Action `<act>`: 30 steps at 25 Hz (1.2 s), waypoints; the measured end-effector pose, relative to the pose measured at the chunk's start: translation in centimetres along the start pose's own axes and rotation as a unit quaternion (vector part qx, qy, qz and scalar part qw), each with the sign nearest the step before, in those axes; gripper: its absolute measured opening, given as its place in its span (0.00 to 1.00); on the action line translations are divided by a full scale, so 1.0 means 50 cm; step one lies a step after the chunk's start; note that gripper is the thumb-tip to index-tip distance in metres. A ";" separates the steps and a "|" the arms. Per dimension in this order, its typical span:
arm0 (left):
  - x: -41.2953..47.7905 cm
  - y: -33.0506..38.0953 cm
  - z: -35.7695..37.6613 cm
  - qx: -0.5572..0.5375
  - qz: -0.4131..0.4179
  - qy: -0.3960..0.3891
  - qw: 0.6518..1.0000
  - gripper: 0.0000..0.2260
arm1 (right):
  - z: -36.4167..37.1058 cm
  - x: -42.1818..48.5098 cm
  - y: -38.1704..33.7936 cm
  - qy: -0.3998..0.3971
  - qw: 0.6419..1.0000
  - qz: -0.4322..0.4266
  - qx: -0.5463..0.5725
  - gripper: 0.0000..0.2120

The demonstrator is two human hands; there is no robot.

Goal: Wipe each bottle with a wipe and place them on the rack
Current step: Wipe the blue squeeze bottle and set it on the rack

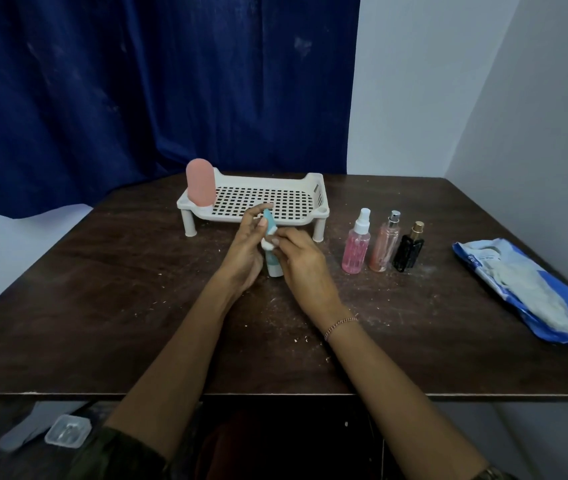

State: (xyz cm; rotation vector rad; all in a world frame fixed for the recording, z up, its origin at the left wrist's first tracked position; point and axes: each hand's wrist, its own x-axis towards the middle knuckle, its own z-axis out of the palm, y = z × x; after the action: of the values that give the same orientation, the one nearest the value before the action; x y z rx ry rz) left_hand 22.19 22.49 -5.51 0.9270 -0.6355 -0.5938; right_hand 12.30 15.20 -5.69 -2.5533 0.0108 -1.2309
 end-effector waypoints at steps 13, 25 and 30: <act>0.011 -0.012 -0.008 -0.014 0.022 0.076 0.997 0.13 | 0.000 -0.018 0.019 -0.031 0.992 0.101 0.068 0.07; 0.010 -0.019 -0.010 -0.019 0.047 0.065 0.997 0.13 | 0.008 -0.020 0.035 -0.018 0.981 0.182 0.062 0.09; 0.009 -0.017 -0.010 -0.048 0.046 0.071 0.995 0.13 | 0.011 -0.023 -0.002 -0.032 0.992 0.080 0.088 0.09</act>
State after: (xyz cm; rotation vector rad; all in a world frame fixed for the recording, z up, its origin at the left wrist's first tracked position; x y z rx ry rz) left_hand 22.71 22.04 -6.35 0.8377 -0.5145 -0.4671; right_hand 12.01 15.58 -6.86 -2.3862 0.0872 -1.0418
